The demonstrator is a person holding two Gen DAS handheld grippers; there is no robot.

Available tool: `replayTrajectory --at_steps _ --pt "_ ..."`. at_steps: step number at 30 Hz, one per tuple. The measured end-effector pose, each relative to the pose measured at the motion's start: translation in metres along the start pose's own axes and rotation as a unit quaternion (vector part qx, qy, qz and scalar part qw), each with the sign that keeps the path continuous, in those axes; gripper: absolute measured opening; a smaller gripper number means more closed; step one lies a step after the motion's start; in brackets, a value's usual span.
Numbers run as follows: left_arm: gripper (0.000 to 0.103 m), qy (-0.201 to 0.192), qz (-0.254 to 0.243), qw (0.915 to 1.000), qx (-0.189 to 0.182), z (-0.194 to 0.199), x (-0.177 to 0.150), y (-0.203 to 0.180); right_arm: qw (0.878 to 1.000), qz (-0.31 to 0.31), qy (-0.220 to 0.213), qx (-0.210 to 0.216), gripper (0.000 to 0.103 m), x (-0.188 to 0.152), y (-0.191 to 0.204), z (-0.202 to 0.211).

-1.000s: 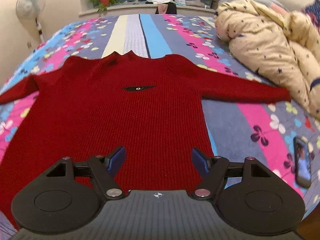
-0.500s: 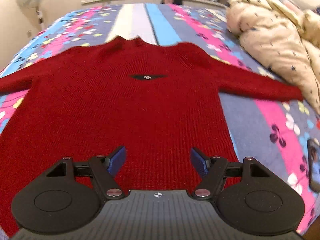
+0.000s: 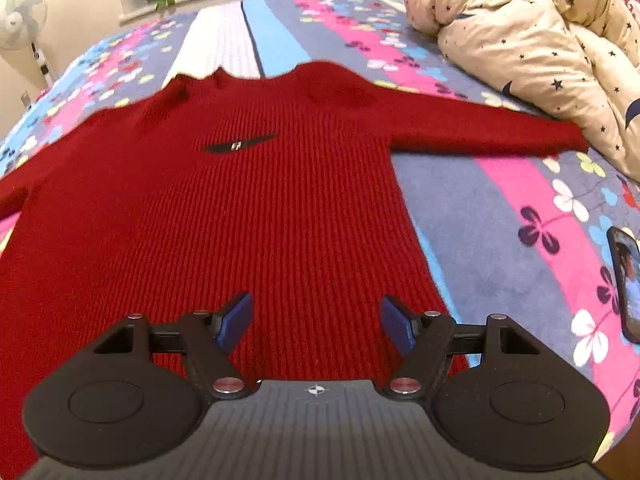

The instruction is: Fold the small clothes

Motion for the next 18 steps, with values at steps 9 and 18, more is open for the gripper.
replayTrajectory --at_steps 9,18 --pt "0.011 -0.109 -0.136 0.9615 -0.213 0.197 -0.064 -0.171 0.998 -0.050 -0.036 0.031 0.072 0.007 -0.026 -0.001" --pt "0.080 0.035 -0.391 0.8556 -0.337 0.254 -0.335 -0.311 0.995 -0.083 -0.024 0.057 0.072 0.014 -0.060 -0.016"
Point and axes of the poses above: each gripper's, at about its wrist camera, not at the fingertips, and z roughly against the way its jaws point, y to its left, x to its top, the point moved 1 cm from there along -z, roughly the way its jaws point, and after that the axes turned 2 degrees about x, right-handed, at the moved point
